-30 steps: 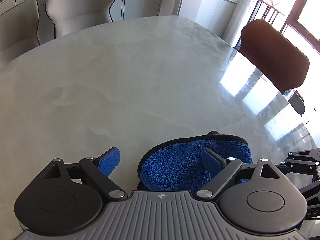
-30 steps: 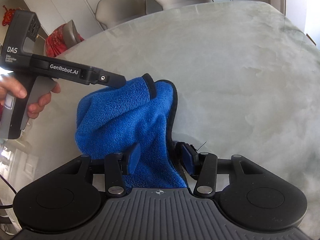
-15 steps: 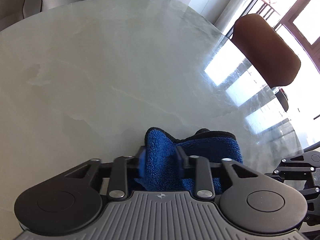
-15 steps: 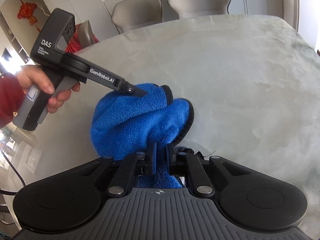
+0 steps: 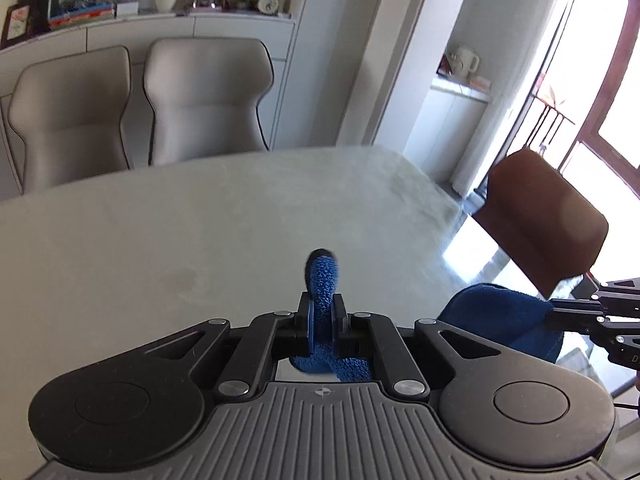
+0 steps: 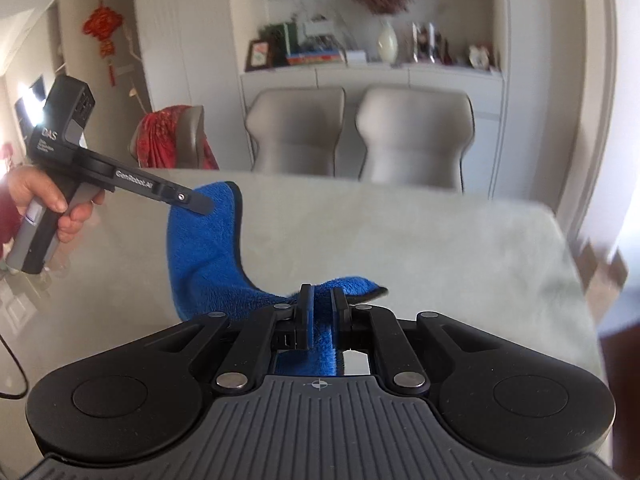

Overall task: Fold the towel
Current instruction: 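Lift the towel with both grippers and shake it open in the air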

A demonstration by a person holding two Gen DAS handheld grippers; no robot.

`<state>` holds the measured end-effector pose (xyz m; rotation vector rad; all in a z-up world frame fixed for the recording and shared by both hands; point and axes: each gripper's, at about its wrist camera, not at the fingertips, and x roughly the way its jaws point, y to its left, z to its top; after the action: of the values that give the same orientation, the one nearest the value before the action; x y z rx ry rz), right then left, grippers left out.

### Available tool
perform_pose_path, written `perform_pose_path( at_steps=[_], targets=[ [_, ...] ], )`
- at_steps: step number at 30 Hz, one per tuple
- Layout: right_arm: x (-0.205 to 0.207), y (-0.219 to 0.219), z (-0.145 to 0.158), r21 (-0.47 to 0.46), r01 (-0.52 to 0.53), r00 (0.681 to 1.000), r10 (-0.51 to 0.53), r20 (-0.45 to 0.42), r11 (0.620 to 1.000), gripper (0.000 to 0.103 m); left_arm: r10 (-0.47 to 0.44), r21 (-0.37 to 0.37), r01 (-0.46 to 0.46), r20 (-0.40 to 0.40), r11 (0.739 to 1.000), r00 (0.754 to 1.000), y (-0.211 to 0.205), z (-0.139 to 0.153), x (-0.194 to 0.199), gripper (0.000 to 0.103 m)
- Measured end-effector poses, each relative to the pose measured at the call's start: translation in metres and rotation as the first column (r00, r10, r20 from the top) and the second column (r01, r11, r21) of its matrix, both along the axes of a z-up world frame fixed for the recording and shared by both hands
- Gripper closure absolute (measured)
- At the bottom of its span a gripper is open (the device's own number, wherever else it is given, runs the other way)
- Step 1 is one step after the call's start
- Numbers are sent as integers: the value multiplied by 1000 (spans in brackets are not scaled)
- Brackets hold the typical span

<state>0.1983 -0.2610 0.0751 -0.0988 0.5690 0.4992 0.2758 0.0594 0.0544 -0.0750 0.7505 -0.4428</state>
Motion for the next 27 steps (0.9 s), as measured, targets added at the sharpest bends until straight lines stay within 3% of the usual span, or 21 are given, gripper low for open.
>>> perform_pose_path(
  at_steps=[5,8,10,12,16,20,24,27],
  targets=[
    [40,4,51,-39,-6,987,12,159,999,99,101,-18,-100,150,995,983,27,64,8,97],
    [45,4,76,-46,-12,975,22,222,999,100,119,-30,-115,212,993,970,34,92,8,97],
    [46,4,80,-59,-20,974,33,223,998,99,116,1,-119,226,993,967,34,99,1,97],
    [49,7,70,-65,-38,984,49,170,997,99,115,37,-127,228,991,967,31,101,-2,97],
    [62,29,32,-65,-106,994,106,1,992,98,129,56,-136,109,989,986,34,57,-13,97],
    [81,63,-19,-44,-208,964,198,-175,977,98,168,48,-168,9,985,986,41,10,-43,97],
    [119,107,-43,-53,-278,937,258,-235,959,94,227,16,-226,-74,974,971,69,-15,-80,97],
    [146,145,-54,-81,-347,913,318,-255,934,83,266,-6,-268,-120,963,957,82,-34,-106,96]
  ],
)
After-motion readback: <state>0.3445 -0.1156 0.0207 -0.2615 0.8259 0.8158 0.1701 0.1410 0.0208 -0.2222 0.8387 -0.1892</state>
